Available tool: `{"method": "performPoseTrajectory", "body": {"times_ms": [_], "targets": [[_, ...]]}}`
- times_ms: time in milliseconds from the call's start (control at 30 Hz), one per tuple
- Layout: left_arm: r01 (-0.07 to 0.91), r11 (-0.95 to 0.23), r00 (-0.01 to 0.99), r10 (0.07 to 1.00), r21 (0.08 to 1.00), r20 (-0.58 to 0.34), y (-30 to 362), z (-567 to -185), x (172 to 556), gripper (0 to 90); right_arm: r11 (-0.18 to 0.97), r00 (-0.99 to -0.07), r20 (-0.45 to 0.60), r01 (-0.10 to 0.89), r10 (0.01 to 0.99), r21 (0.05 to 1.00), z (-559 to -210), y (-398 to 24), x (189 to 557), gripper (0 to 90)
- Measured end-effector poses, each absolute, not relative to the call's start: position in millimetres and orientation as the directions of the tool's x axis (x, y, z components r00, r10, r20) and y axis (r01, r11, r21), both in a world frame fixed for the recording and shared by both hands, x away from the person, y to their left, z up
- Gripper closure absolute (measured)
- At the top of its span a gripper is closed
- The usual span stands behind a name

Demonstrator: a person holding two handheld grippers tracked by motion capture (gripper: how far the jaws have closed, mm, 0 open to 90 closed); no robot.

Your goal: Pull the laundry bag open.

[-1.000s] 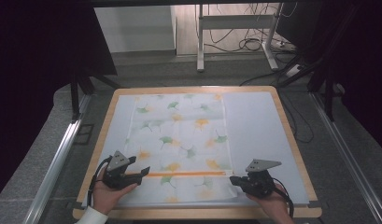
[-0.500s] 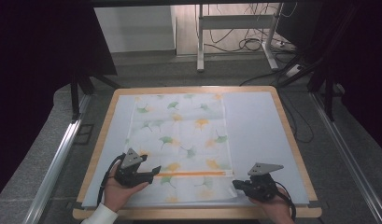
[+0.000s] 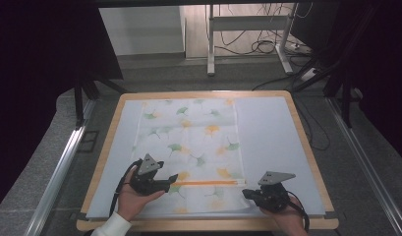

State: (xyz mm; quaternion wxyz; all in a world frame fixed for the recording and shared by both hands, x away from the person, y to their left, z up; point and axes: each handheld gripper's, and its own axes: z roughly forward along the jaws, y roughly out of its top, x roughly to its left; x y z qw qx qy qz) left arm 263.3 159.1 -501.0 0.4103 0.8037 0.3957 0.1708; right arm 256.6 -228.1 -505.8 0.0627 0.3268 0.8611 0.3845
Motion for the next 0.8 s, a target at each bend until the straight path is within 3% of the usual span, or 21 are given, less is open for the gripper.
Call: {"method": "performPoseTrajectory", "body": {"times_ms": [800], "targets": [[0.468,-0.415,0.71,0.702,0.78,-0.052,108,-491,278,30.3,0.535,-0.806,0.13,0.494,0.578,0.685,-513,-210,259,88.9]]}}
